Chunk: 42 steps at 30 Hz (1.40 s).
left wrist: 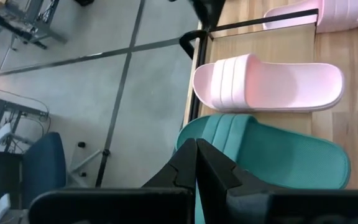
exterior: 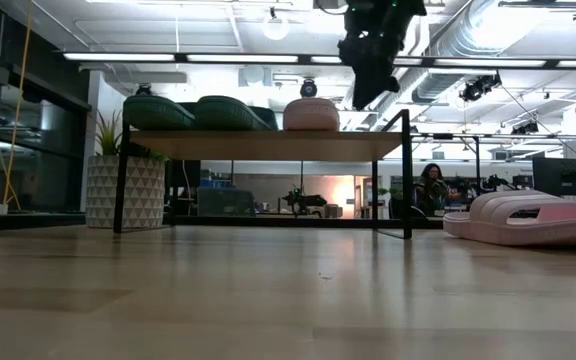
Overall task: Pick and place slides into the shelf
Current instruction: Put the left pink slide on the shelf
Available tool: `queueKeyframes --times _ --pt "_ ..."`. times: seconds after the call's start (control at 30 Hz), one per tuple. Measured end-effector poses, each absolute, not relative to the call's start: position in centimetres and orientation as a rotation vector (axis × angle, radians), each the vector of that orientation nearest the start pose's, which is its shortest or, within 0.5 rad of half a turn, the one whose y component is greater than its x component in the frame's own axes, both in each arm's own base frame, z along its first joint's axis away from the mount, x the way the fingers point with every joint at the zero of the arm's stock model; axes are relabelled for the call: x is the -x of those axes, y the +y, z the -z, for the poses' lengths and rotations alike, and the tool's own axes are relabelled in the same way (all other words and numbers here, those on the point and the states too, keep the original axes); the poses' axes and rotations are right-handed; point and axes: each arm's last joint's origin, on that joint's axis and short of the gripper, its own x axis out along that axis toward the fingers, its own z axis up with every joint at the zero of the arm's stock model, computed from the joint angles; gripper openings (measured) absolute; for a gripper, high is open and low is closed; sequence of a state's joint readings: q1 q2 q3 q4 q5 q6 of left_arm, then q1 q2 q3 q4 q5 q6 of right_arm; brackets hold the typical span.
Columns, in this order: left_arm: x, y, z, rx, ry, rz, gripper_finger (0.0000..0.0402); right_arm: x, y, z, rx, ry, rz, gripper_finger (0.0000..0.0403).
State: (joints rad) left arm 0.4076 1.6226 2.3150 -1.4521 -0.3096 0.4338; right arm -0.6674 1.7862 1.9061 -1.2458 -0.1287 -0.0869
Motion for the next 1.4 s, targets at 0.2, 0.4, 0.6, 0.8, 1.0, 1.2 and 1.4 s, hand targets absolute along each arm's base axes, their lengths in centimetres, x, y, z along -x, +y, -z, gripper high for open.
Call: queueKeyframes --times 0.2,0.4,0.6,0.8,1.0,1.2,1.4 --pt "-22.9 10.8 -50.4 -0.338 0.907 -0.512 0.0001 -28.5 -21.1 -36.0 -0.322 1.192 0.333 0.0078" --pt "-22.8 10.8 -50.3 -0.341 0.917 -0.521 0.0001 -30.3 -19.9 -35.0 -0.269 1.165 0.295 0.0078" --pt "-22.8 10.8 -50.3 -0.343 0.921 -0.521 0.0001 -32.3 -19.1 -33.5 -0.216 1.21 0.313 0.0078" --pt "-22.8 10.8 -50.3 -0.343 0.924 -0.52 0.0001 -33.0 -19.2 -32.6 -0.214 1.234 0.332 0.0078" --pt "-22.8 10.8 -50.3 -0.343 0.925 -0.52 0.0001 -33.4 -19.4 -32.7 -0.203 1.195 0.337 0.0078" --pt "-22.7 10.8 -50.3 -0.344 0.924 -0.52 0.0001 -33.8 -19.5 -32.8 -0.226 1.139 0.297 0.0078" --pt "-22.7 10.8 -50.3 -0.35 0.926 -0.516 0.0001 -33.7 -19.5 -32.8 -0.216 1.153 0.326 0.0078"
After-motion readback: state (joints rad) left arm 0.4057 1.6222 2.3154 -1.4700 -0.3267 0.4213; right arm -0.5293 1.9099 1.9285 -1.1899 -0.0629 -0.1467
